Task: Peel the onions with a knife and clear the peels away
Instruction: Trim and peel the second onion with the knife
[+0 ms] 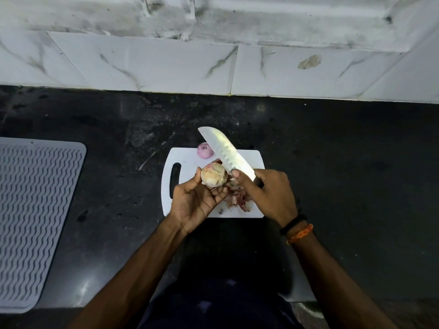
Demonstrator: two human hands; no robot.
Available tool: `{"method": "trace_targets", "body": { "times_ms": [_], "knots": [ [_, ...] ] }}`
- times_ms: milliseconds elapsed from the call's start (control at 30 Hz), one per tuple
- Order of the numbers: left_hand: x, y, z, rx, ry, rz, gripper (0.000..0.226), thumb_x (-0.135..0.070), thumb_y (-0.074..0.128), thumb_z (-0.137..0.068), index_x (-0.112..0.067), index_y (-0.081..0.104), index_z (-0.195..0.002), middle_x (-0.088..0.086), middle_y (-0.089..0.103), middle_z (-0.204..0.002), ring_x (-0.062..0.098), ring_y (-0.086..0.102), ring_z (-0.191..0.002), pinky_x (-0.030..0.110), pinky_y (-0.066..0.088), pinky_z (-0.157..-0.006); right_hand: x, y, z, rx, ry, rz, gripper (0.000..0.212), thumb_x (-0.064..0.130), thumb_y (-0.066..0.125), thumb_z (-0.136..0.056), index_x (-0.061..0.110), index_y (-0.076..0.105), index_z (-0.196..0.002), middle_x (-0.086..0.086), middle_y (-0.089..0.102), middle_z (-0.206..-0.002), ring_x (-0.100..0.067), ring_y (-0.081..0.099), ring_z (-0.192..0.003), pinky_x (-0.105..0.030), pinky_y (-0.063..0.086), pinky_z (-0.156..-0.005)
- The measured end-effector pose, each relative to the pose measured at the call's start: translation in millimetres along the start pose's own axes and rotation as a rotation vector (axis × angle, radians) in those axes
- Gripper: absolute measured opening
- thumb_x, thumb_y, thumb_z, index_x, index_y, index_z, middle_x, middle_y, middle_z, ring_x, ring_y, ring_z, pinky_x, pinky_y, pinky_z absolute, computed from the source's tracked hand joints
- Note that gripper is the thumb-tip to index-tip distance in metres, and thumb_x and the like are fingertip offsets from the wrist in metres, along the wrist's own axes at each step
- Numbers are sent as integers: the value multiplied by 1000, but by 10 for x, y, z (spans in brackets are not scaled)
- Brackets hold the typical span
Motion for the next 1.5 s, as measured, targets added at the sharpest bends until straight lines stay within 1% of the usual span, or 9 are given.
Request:
{"method": "trace_targets", "body": {
  "times_ms": [67,367,600,700,833,967,1133,1367,1500],
  "knots": [
    [7,10,10,4,-9,8,54,-37,42,-101,-3,48,-142,21,58,-134,29,63,-104,33,58,-81,-44,8,-1,8,6,59,65,68,55,-89,14,54,-53,5,47,-44,-12,50,-44,-24,36,-50],
    [22,-11,26,17,13,47,54,-36,41,-101,-2,45,-143,20,59,-135,27,67,-107,32,59,-81,-10,97,34,40,-45,141,68,73,48,-90,15,65,-60,7,55,-48,-8,54,-44,-38,51,-52],
    [108,-33,36,-18,-12,44,35,-30,43,-103,-4,58,-121,19,61,-124,26,66,-98,35,60,-82,79,107,42,-25,-12,167,85,92,35,-76,15,63,-55,9,48,-46,-9,49,-43,-32,44,-50],
    [117,-51,35,-40,1,49,31,-27,43,-104,-4,58,-117,18,64,-120,27,66,-101,38,59,-87,82,124,39,-19,-40,179,81,88,37,-80,17,60,-50,7,53,-45,-10,52,-45,-36,49,-54],
    [133,-87,34,-59,14,97,33,-9,38,-100,2,63,-120,20,64,-124,33,58,-119,42,42,-113,192,134,89,111,-156,116,70,79,47,-84,17,60,-54,6,58,-50,-9,55,-47,-36,48,-52],
    [67,-82,24,-50,39,124,32,-12,41,-101,1,68,-114,18,69,-114,30,67,-104,34,59,-87,178,131,138,121,-106,25,68,79,53,-81,16,64,-56,4,61,-52,-10,57,-48,-36,46,-49],
    [54,-61,30,-61,16,129,39,-30,49,-99,-2,71,-113,23,65,-128,31,66,-112,40,58,-94,43,2,54,68,-8,-16,60,63,64,-85,15,60,-49,8,47,-38,-10,49,-39,-15,28,-45],
    [73,-101,16,-67,9,87,50,-31,49,-101,-1,49,-141,23,58,-138,34,55,-127,48,33,-119,-5,50,63,107,10,69,58,54,66,-89,27,44,-43,15,44,-35,-3,54,-46,-13,26,-50],
    [63,-92,42,-78,16,63,44,-30,49,-100,-2,56,-133,22,61,-133,32,61,-120,44,45,-110,-8,88,59,111,22,68,56,58,64,-89,22,51,-48,12,46,-39,-4,54,-47,-16,27,-52]
  ]
}}
Point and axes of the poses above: each hand's wrist, its own z-axis away from the middle knuckle, its own y-axis out of the palm, x = y × z, the point moved 5 cm from there along -z, towards the middle knuckle
